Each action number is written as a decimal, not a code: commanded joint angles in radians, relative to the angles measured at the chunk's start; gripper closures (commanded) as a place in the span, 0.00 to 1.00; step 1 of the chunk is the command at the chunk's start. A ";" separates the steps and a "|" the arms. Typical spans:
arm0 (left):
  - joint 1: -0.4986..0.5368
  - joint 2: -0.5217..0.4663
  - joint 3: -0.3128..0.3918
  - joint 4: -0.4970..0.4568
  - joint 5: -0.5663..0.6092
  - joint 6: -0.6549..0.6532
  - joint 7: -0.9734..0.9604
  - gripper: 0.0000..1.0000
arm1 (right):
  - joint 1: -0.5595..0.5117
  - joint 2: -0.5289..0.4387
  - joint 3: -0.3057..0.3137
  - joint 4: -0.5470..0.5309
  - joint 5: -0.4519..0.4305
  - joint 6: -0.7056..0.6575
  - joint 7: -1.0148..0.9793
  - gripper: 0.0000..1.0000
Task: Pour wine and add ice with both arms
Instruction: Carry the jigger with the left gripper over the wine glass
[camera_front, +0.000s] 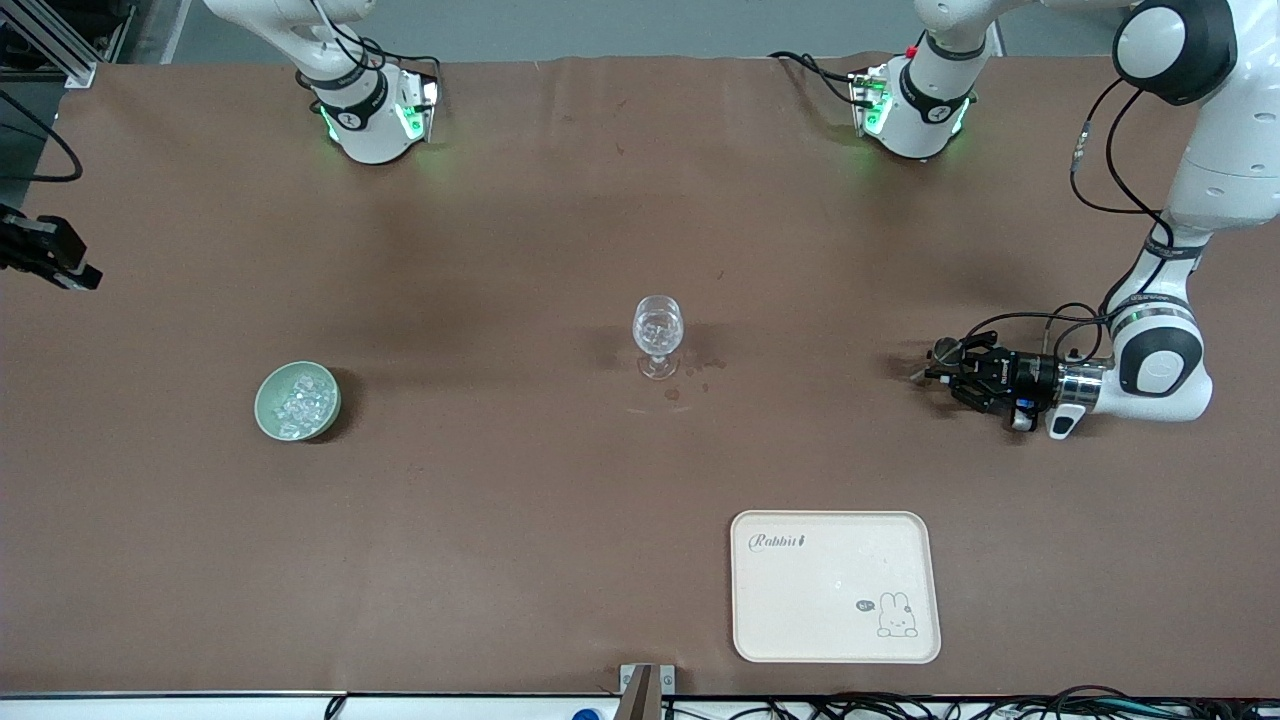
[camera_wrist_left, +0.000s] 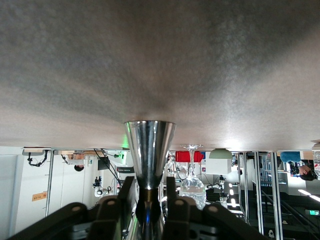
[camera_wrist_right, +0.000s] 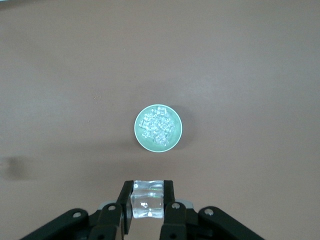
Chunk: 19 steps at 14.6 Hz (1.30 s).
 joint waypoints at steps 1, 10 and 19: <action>-0.007 0.013 0.004 0.015 -0.019 -0.001 0.011 0.80 | -0.006 0.040 0.011 0.046 -0.011 -0.016 0.002 0.96; -0.007 -0.003 -0.037 0.018 -0.057 -0.007 -0.034 0.99 | 0.003 0.118 0.012 0.126 -0.009 -0.096 0.003 0.96; -0.001 -0.066 -0.195 0.029 -0.088 -0.004 -0.143 0.99 | 0.003 0.118 0.014 0.112 -0.012 -0.088 0.003 0.96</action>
